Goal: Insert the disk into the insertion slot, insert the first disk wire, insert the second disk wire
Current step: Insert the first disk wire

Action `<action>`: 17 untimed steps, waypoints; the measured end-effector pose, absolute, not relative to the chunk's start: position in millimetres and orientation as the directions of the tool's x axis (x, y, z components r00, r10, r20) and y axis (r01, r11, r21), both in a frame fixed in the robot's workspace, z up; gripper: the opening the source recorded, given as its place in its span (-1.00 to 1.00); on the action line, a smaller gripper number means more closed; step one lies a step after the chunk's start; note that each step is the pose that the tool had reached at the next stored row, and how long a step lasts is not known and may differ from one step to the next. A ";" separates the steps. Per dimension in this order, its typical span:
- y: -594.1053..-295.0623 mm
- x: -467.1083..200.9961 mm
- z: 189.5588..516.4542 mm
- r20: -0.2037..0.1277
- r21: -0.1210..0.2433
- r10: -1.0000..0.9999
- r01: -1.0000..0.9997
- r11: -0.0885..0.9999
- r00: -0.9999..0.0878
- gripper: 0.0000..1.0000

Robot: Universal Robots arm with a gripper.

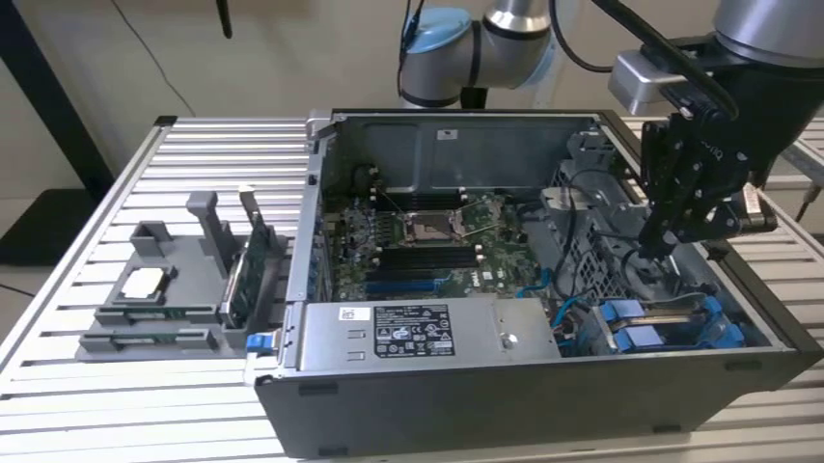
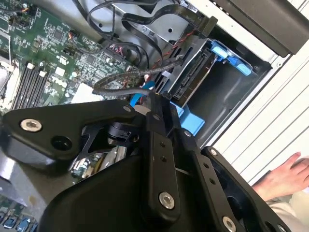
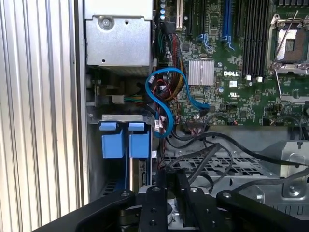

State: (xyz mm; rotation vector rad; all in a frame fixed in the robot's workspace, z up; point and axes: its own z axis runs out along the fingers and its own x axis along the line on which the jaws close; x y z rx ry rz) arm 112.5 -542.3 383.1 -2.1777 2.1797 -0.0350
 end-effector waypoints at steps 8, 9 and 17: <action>-542.4 112.5 382.8 -0.027 -0.059 -1.000 -0.998 0.002 0.000 -0.62; -542.5 112.5 382.6 -0.027 -0.059 -1.000 -0.998 0.002 0.000 -0.62; -544.6 114.1 380.0 -0.027 -0.059 -1.000 -0.998 0.002 0.000 -0.62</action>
